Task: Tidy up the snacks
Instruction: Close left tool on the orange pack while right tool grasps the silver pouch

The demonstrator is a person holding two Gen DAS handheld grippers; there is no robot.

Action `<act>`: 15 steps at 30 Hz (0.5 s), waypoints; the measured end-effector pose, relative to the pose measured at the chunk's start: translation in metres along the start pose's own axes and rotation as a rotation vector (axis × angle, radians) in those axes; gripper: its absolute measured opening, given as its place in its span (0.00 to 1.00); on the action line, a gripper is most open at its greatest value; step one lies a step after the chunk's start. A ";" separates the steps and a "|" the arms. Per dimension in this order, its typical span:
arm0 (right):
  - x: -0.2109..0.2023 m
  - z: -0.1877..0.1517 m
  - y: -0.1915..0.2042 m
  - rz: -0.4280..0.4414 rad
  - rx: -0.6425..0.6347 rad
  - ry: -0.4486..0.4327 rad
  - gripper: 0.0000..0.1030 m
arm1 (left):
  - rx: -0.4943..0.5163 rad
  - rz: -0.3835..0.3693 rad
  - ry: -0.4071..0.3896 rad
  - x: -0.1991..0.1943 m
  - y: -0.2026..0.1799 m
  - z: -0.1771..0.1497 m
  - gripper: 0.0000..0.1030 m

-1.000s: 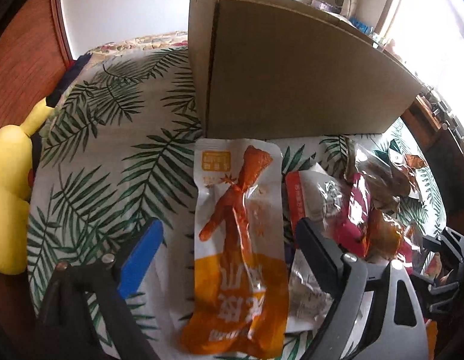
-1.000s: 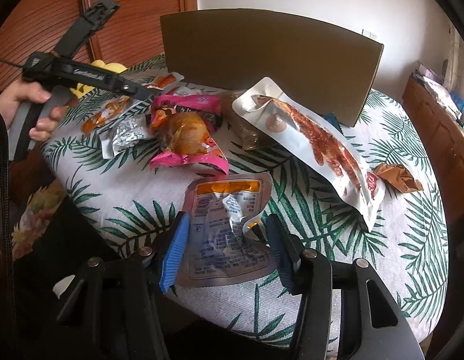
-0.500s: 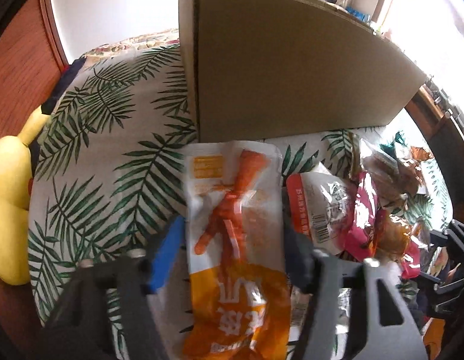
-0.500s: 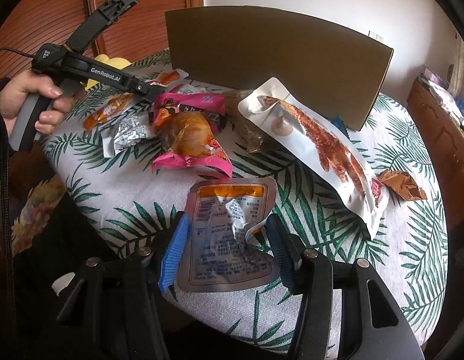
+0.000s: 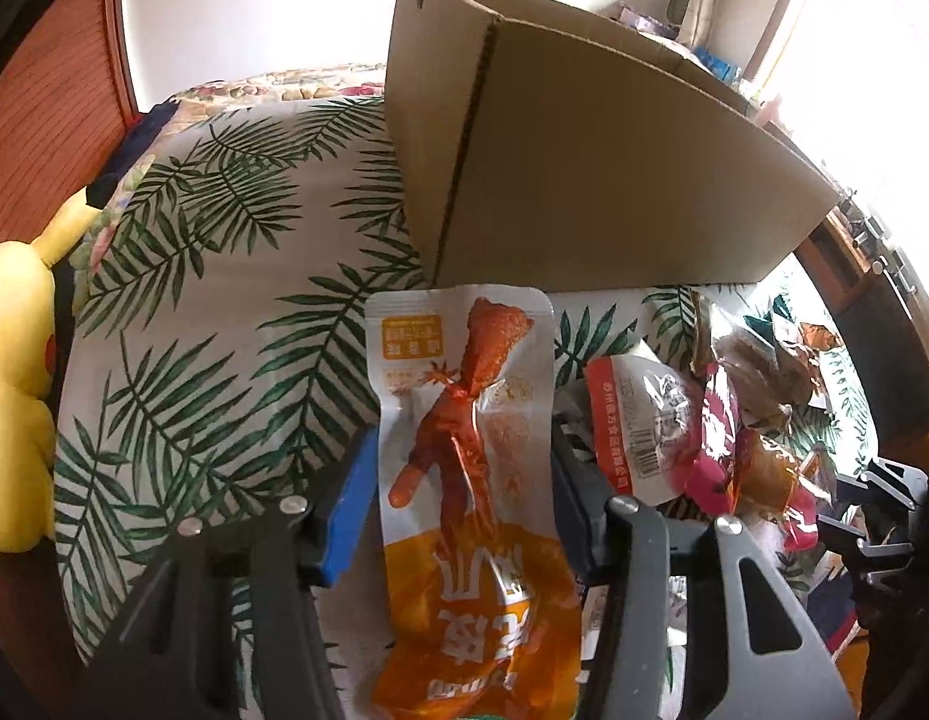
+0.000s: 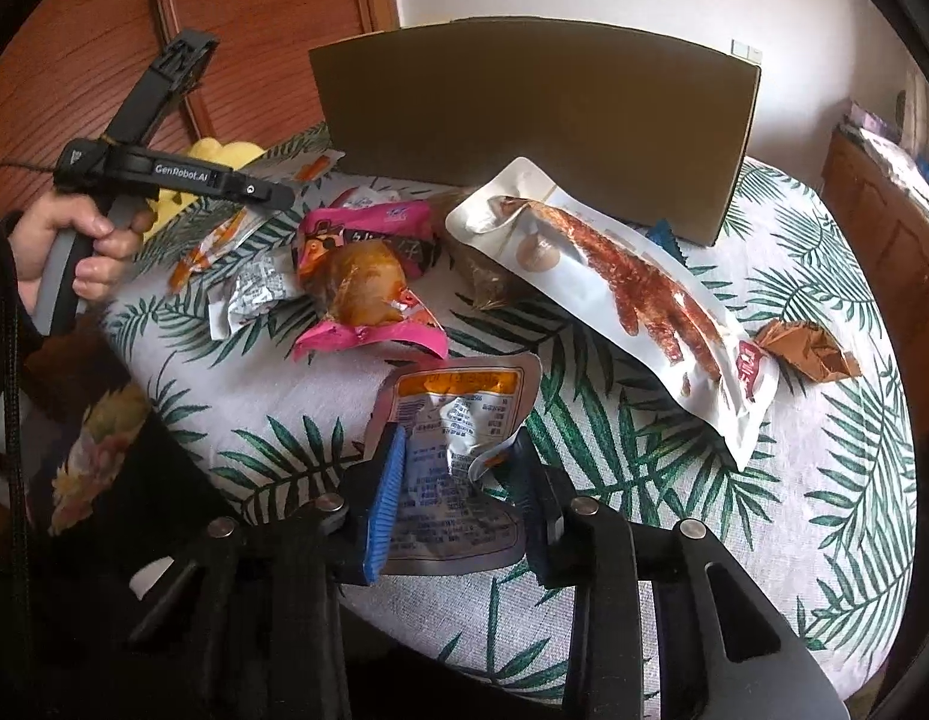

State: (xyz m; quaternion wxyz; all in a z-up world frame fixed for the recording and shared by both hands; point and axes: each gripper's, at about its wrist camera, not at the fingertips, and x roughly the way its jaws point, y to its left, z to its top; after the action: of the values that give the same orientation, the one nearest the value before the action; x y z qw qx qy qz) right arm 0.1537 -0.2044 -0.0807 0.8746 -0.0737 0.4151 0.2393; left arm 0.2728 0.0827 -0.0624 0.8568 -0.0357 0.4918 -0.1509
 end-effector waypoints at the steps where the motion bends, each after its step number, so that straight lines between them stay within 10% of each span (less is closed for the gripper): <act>1: 0.000 0.000 0.000 0.001 0.001 -0.005 0.32 | -0.004 -0.002 -0.007 -0.002 0.000 0.000 0.51; 15: -0.024 0.000 -0.006 -0.030 0.003 -0.075 0.20 | -0.008 -0.024 -0.137 -0.038 -0.005 -0.004 0.51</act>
State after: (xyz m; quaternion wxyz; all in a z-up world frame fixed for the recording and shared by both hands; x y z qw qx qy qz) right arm 0.1436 -0.2181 -0.0628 0.8932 -0.0698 0.3812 0.2282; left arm 0.2500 0.0893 -0.0318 0.8865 -0.0555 0.4321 -0.1562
